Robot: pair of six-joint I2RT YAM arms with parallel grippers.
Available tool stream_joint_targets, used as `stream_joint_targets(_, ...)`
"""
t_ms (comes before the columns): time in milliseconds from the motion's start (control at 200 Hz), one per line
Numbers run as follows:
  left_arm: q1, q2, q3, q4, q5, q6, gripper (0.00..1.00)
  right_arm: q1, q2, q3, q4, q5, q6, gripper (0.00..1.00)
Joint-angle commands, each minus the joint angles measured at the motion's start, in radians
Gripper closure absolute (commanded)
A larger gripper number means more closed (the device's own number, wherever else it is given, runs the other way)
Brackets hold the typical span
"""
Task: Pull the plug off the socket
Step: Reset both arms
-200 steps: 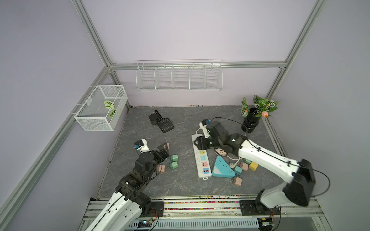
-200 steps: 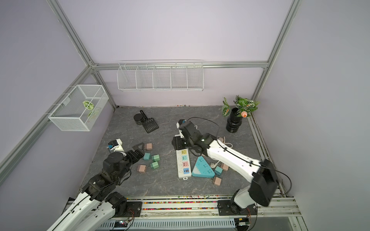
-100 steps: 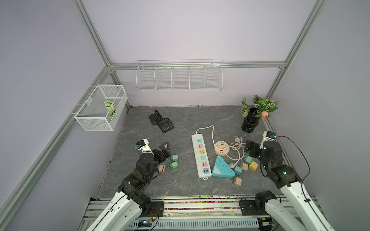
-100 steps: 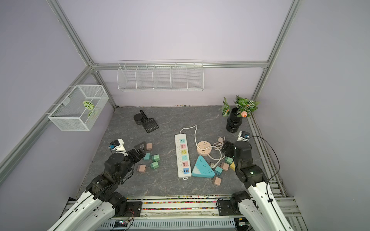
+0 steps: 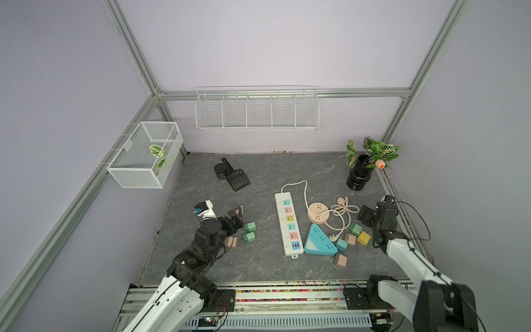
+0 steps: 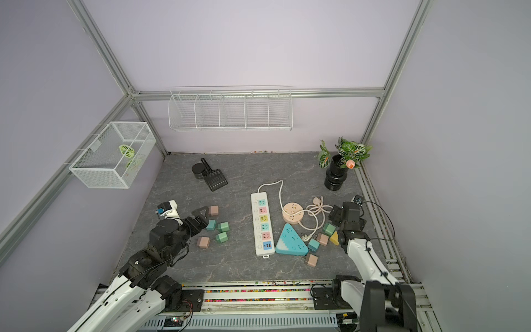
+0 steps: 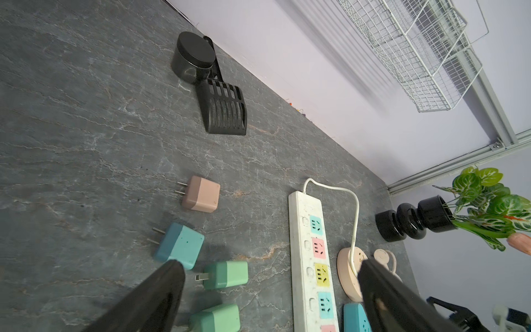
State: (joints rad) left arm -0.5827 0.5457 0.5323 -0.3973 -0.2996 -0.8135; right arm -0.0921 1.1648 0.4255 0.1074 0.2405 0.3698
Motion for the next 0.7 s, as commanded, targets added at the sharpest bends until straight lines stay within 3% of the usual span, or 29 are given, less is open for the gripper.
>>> stream_joint_targets(0,0.004,0.008,0.052,-0.065,-0.049,0.049,0.00,0.033,0.142,-0.018,0.403,-0.013,-0.085,0.02)
stream_joint_targets(50,0.004,0.011,0.065,-0.076,-0.075,0.077,0.00,0.049,0.201,-0.031,0.571,-0.113,-0.214,0.02)
stream_joint_targets(100,0.004,0.015,0.078,-0.083,-0.102,0.111,0.00,0.088,0.266,-0.026,0.611,-0.088,-0.263,0.03)
stream_joint_targets(165,0.004,0.027,0.088,-0.078,-0.140,0.175,0.00,0.104,0.430,-0.092,0.962,-0.171,-0.329,0.03)
stream_joint_targets(230,0.006,0.045,0.090,-0.055,-0.192,0.244,0.00,0.108,0.326,-0.022,0.637,-0.119,-0.306,0.03)
stream_joint_targets(295,0.012,0.071,0.081,-0.004,-0.230,0.328,0.00,0.109,0.410,-0.067,0.879,-0.120,-0.317,0.03)
stream_joint_targets(365,0.049,0.109,0.052,0.094,-0.273,0.434,0.00,0.109,0.341,-0.014,0.652,-0.105,-0.304,0.02)
stream_joint_targets(455,0.164,0.187,0.027,0.205,-0.248,0.503,0.00,0.112,0.398,-0.060,0.841,-0.113,-0.322,0.02)
stream_joint_targets(565,0.348,0.330,0.005,0.342,-0.126,0.556,0.00,0.114,0.349,-0.022,0.682,-0.104,-0.312,0.02)
stream_joint_targets(695,0.492,0.546,0.012,0.463,-0.060,0.592,0.00,0.116,0.362,-0.036,0.736,-0.105,-0.321,0.02)
